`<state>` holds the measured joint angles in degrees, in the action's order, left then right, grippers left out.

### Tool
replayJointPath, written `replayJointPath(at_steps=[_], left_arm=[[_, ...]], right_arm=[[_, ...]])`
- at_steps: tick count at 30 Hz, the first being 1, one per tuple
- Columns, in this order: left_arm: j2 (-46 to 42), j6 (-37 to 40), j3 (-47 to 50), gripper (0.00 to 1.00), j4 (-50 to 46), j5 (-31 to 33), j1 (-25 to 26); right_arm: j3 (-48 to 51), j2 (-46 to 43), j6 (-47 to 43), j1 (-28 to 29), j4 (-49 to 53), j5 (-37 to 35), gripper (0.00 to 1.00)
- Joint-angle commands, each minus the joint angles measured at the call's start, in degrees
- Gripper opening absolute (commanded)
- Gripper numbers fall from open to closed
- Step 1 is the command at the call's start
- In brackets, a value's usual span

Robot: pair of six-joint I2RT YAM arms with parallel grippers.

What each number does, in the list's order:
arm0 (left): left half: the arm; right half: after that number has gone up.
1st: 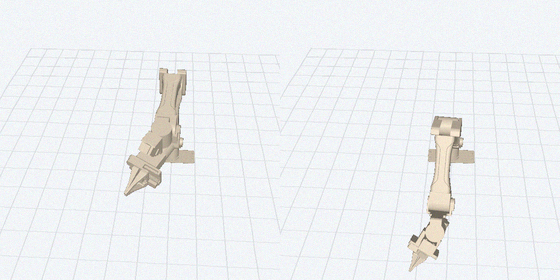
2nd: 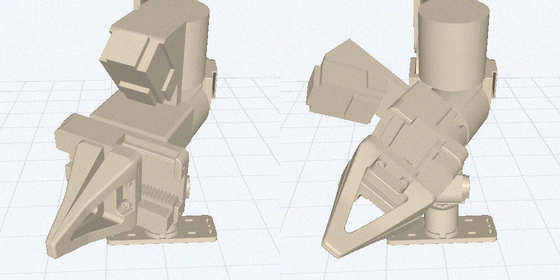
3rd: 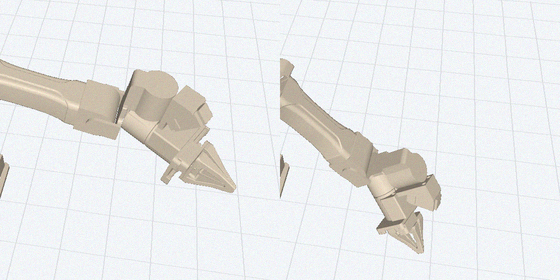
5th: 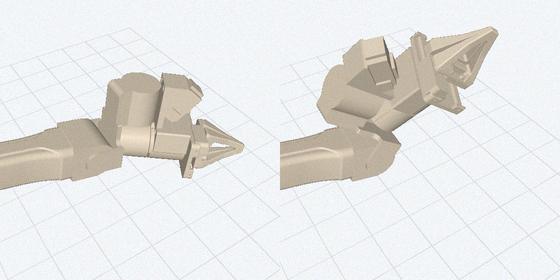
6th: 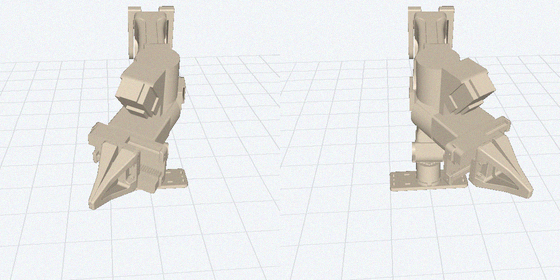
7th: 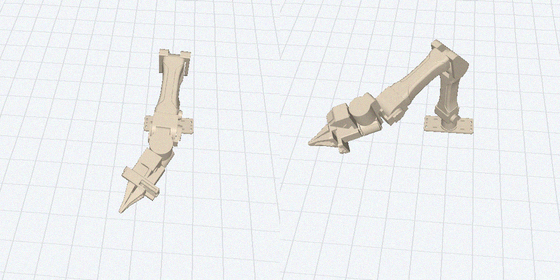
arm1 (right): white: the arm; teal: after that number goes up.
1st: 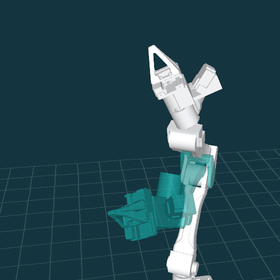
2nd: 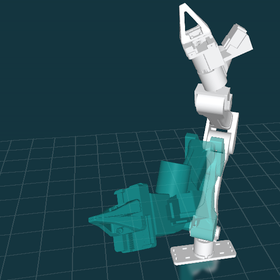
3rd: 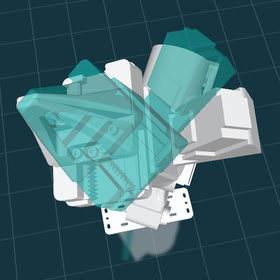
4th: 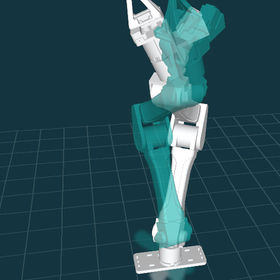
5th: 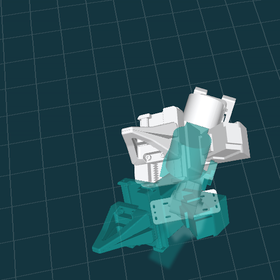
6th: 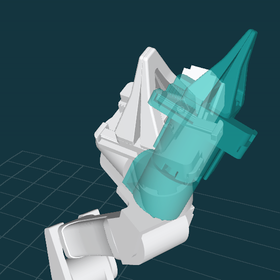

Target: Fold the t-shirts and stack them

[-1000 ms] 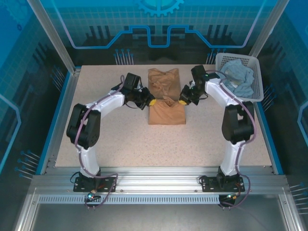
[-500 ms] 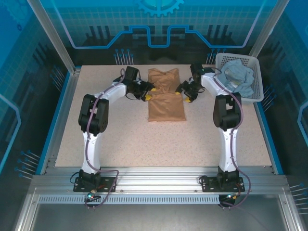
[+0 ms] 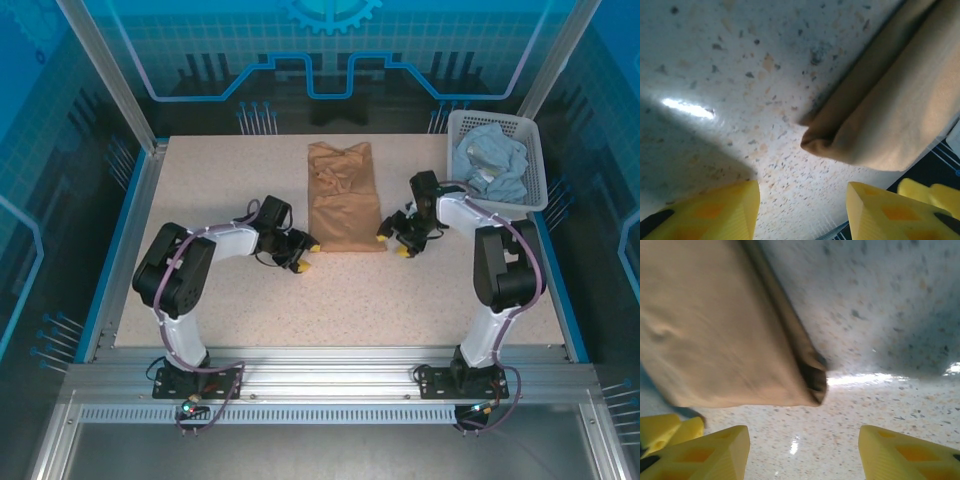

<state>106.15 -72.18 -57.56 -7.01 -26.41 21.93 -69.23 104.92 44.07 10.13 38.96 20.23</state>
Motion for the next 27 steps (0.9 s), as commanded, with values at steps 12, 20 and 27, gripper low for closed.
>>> replayJointPath(at_steps=[12,20,27], left_arm=[[6.5,-2.4,-3.0,0.16,8.7,1.7,-0.4],[5.8,0.2,-4.1,0.00,5.5,1.6,-0.7],[-1.0,4.4,0.4,0.00,0.2,0.7,-0.6]], right_arm=[[-2.2,7.0,3.8,0.5,-5.3,4.5,0.45],[-5.2,9.2,5.2,1.4,-6.1,2.3,0.10],[-0.1,1.3,4.7,3.2,-3.3,-1.4,0.00]])
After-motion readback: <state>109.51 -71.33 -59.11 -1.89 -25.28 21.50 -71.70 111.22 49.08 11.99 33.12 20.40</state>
